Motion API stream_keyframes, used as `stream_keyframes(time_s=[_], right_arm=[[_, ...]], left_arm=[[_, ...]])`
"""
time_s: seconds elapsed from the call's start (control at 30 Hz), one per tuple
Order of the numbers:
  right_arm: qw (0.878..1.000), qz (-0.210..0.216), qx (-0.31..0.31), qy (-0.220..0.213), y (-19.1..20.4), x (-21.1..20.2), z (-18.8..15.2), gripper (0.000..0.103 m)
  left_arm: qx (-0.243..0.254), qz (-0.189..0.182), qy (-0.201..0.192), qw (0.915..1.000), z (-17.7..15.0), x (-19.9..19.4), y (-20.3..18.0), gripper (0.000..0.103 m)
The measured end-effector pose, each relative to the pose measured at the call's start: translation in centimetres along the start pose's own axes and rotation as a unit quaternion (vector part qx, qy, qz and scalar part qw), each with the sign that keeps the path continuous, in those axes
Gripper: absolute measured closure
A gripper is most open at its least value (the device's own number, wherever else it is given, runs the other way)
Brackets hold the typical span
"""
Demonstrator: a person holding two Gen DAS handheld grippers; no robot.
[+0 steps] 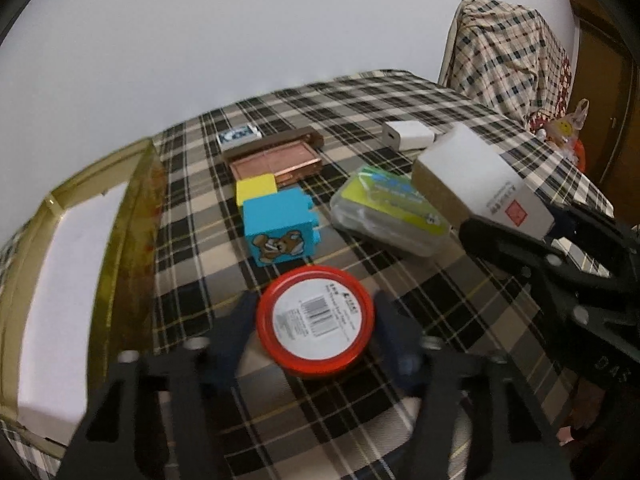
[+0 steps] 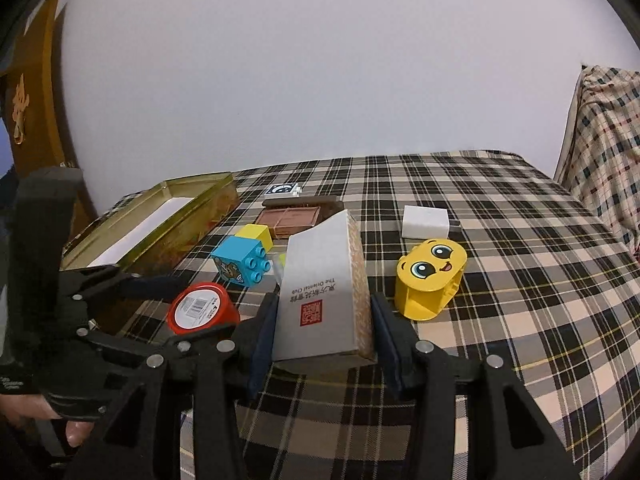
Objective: Organize rigid objects
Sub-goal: 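Grasp the red tape roll with the left gripper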
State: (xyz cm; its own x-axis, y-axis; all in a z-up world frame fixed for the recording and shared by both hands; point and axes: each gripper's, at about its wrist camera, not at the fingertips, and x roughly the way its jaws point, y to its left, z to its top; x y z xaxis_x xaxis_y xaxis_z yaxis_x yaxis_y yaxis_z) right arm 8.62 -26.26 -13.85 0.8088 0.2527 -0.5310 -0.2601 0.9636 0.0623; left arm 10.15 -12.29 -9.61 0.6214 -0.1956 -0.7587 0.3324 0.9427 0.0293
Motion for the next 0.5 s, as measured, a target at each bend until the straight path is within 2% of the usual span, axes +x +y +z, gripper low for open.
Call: stream_keyframes(time_s=[0.17, 0.5], right_arm=[[1.000, -0.005, -0.011, -0.003, 0.3, -0.1, -0.1, 0.055], [0.999, -0.011, -0.024, -0.034, 0.6, -1.2, -0.4, 0.055]], left_arm=[[-0.013, -0.016, -0.003, 0.9998, 0.0, -0.2, 0.5, 0.049], [-0.038, -0.001, -0.043, 0.9983, -0.2, -1.7, 1.8, 0.049]])
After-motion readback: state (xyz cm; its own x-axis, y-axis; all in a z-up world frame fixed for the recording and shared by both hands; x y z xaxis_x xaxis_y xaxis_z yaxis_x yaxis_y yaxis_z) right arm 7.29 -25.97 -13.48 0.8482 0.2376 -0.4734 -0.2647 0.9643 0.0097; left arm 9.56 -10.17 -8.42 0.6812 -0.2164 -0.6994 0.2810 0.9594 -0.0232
